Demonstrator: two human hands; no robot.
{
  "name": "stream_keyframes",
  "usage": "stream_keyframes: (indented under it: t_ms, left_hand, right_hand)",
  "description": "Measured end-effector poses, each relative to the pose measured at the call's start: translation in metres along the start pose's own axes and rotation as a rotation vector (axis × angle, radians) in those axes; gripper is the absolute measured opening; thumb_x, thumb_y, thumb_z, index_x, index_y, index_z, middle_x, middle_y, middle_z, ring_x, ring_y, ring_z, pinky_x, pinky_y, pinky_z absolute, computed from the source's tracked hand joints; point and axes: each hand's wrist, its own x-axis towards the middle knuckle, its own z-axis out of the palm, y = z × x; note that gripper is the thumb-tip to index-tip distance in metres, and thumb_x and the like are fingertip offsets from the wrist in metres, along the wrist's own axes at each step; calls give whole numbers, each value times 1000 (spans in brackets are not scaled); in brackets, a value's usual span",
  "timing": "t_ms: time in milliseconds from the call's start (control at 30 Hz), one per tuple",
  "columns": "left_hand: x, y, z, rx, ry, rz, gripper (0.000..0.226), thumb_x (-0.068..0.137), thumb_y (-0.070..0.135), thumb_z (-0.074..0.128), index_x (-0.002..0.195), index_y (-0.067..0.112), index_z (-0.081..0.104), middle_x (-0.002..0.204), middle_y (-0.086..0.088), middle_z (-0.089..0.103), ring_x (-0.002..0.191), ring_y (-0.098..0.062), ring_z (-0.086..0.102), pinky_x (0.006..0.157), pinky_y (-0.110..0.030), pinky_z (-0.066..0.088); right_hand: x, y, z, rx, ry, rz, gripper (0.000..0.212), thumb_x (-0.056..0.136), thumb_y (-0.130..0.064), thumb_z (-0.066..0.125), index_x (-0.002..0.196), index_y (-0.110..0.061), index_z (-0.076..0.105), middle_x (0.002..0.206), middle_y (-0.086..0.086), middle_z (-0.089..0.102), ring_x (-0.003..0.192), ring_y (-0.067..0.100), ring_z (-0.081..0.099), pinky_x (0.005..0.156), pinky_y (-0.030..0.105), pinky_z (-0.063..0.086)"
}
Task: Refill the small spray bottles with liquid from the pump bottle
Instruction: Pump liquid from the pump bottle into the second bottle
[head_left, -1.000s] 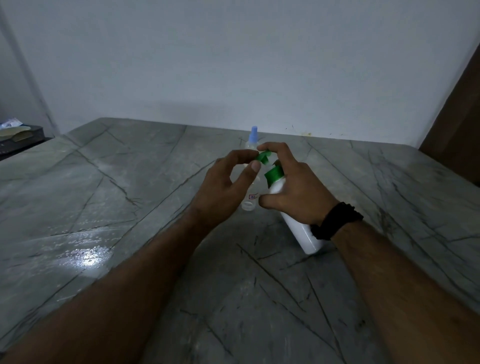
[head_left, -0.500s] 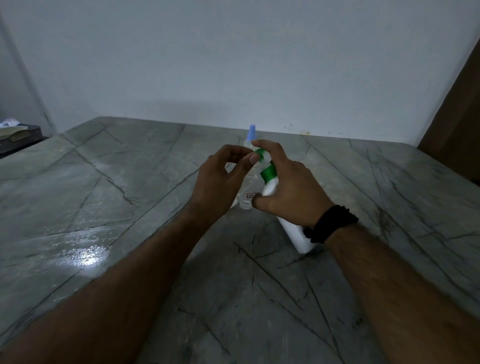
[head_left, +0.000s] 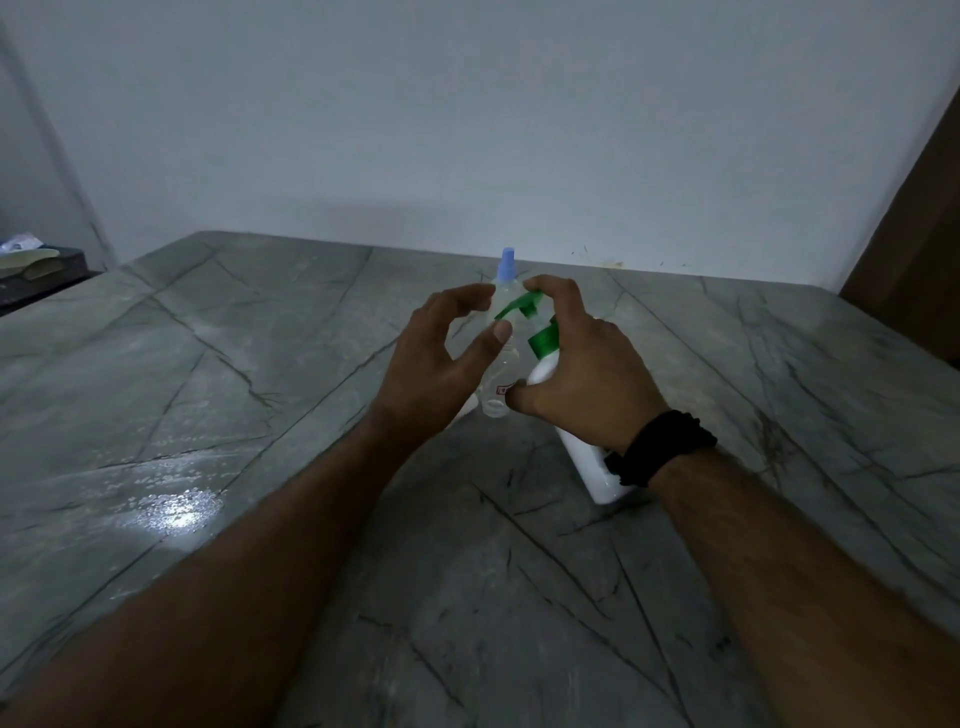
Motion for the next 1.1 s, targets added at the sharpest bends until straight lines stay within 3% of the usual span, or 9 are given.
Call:
stream_keyframes:
  t_ms: [133, 267, 667, 833, 933, 1100]
  left_hand:
    - [3, 3, -3, -44, 12, 6, 23, 97, 27, 54, 110, 14, 69, 112, 4, 69, 106, -16, 60, 93, -45, 48]
    - [5, 2, -4, -64, 23, -18, 19, 96, 19, 56, 106, 12, 71, 110, 1, 70, 106, -20, 61, 93, -48, 47]
    - [6, 0, -4, -55, 19, 5, 24, 96, 21, 57, 116, 14, 67, 112, 1, 68, 105, -11, 61, 95, -40, 50]
    - [1, -7, 1, 117, -140, -104, 54, 87, 51, 61, 134, 26, 49, 130, 12, 52, 115, -4, 44, 89, -26, 35]
    - [0, -16, 3, 184, -236, -147, 57, 83, 56, 63, 131, 27, 52, 128, 12, 55, 109, -3, 44, 84, -23, 32]
    - [3, -24, 5, 154, -277, -176, 49, 82, 60, 60, 119, 28, 63, 117, 15, 62, 94, 5, 54, 70, -13, 34]
  right_hand:
    - [0, -1, 1, -44, 9, -20, 96, 64, -48, 82, 141, -34, 26, 96, -4, 66, 78, 17, 62, 78, 42, 56]
    - [-1, 0, 2, -37, 9, -22, 97, 64, -49, 82, 142, -33, 26, 98, -5, 65, 81, 15, 62, 82, 40, 55]
    - [0, 1, 0, 48, -26, -48, 98, 64, -47, 82, 143, -44, 25, 102, -12, 64, 81, 11, 63, 85, 36, 55]
    - [-2, -1, -5, 70, -34, -53, 90, 65, -40, 84, 139, -38, 32, 98, -6, 67, 76, 12, 64, 75, 35, 58]
    - [-2, 0, -7, 82, -54, -52, 88, 62, -34, 84, 135, -36, 36, 86, -9, 66, 68, 8, 63, 64, 29, 56]
    - [-1, 2, -8, 96, -76, -50, 86, 59, -37, 83, 132, -34, 37, 83, -17, 60, 64, 3, 61, 56, 8, 41]
